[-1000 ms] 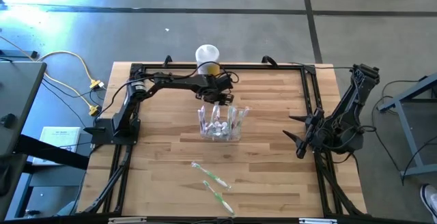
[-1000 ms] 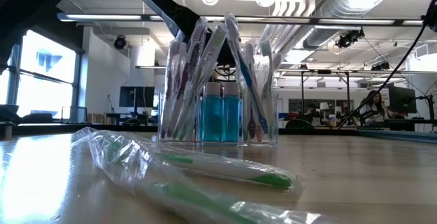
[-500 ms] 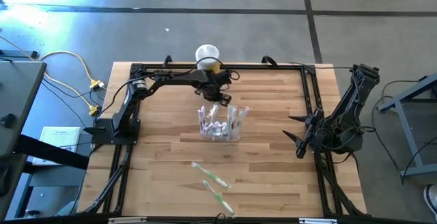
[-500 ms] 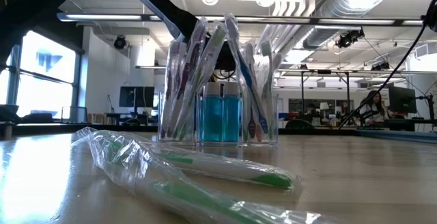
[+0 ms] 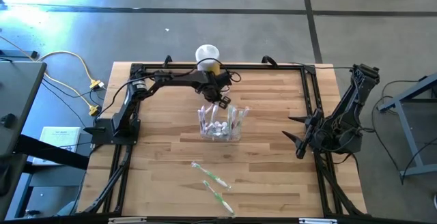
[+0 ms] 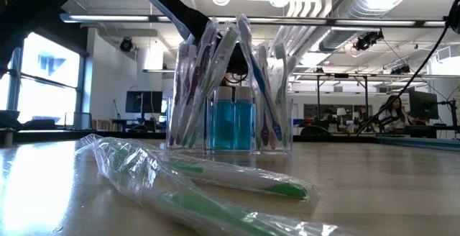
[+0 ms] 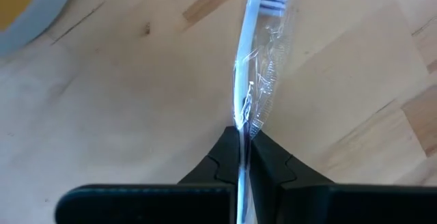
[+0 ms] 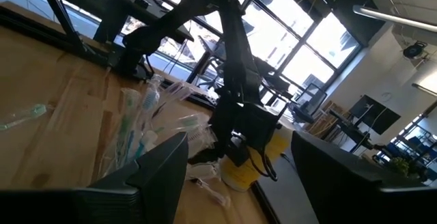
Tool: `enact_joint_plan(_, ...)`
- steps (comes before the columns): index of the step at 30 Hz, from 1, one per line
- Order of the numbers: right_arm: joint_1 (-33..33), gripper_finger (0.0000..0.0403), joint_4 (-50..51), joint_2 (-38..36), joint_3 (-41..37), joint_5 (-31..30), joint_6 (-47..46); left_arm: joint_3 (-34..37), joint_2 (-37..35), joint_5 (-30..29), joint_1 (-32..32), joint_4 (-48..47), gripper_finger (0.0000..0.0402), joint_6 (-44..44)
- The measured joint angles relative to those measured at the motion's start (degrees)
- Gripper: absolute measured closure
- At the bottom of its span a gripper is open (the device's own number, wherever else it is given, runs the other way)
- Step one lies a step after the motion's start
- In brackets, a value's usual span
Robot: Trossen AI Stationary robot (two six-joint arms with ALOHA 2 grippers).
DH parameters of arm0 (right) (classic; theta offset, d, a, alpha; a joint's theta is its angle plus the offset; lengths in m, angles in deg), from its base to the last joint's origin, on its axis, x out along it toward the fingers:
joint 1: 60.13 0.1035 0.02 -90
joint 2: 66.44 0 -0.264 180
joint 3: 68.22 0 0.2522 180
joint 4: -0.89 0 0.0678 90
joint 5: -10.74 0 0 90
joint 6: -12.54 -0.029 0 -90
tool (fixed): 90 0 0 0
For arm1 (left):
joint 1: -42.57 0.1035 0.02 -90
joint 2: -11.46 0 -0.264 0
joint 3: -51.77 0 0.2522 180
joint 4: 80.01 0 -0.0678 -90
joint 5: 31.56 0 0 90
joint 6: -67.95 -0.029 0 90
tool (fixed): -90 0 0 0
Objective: Pick & Place toothbrushing station
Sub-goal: Put the purple toothbrush into the transparent organizer
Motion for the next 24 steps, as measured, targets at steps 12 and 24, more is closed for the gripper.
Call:
enact_joint_plan(12,0.0,0.0149,0.47,0.0,0.0,0.56,-5.61,0.17,-9.91,-6.34,-3.09,3.28,0.04,-1.61)
enact_joint_plan(24,0.0,0.0149,0.42,0.0,0.0,6.44,-10.09,0.14,-18.69,-17.1,-5.48,7.64,0.04,-9.1)
